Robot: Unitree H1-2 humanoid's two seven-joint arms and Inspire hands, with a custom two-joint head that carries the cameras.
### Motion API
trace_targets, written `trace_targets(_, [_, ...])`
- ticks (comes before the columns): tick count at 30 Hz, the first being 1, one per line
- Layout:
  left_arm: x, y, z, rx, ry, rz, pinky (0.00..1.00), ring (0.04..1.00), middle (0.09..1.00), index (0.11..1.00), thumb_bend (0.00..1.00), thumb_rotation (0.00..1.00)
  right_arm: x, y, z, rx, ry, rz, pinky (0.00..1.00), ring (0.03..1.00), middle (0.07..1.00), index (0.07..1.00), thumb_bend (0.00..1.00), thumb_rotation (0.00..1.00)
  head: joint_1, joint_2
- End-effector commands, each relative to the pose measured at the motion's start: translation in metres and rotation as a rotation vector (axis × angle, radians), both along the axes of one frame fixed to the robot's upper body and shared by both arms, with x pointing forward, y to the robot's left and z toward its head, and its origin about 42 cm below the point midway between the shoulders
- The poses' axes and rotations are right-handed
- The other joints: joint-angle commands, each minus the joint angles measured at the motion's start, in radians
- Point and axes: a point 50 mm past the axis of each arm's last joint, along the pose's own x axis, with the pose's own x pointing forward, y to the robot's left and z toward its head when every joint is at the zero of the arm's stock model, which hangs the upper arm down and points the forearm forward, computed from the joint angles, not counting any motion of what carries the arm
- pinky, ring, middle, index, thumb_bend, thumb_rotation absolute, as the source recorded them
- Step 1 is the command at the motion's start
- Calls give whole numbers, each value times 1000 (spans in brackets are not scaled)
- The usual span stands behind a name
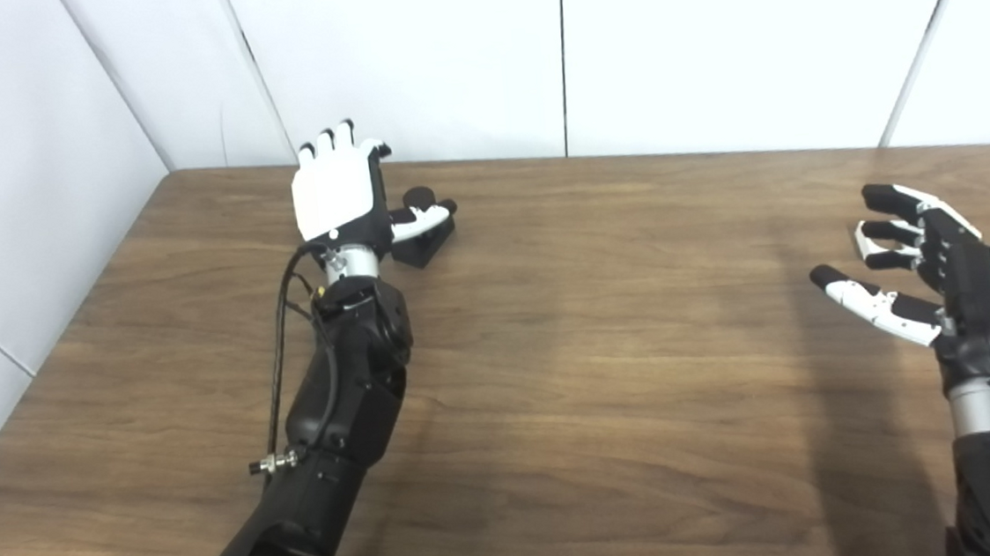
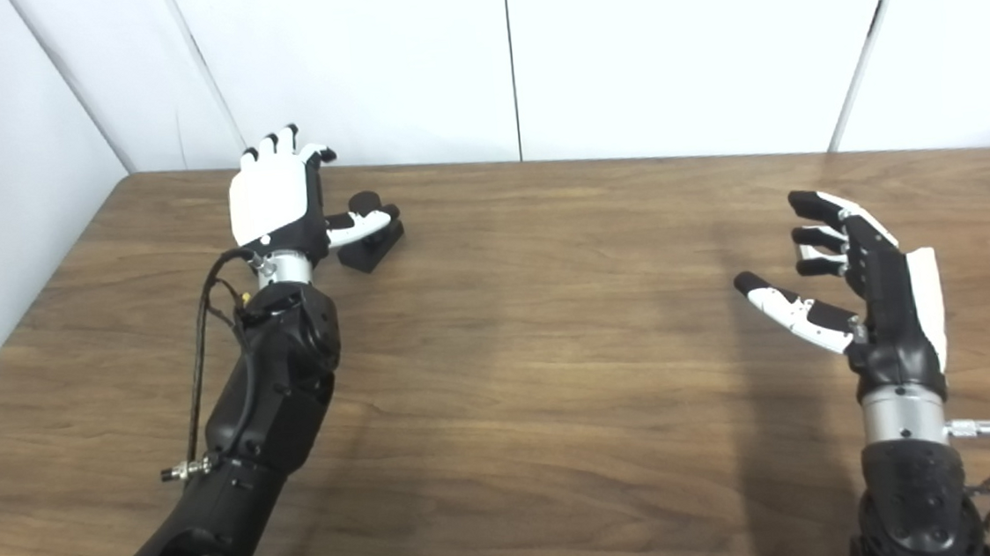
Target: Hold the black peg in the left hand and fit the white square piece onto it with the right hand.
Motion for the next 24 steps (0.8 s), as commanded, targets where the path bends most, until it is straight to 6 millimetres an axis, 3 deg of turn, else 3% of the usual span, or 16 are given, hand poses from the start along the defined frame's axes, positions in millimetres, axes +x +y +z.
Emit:
trace_targets(1, [14,5,31,47,-75,15,1000,1000,1000,702,876,547,4,4,25,-4,-101,15,620,738,793,753,669,59,1,1])
trace_targets(16, [16,9,7,59,30,20,1000,1000,997,679,906,532,2,3,26,7,-101,4,644,743,800,755,665,45,0,9])
trace_targets(24, [14,8,-18,69,116,4,952,1000,979,687,908,505,1,3,25,-5,-98,-6,646,734,792,756,663,64,-4,15])
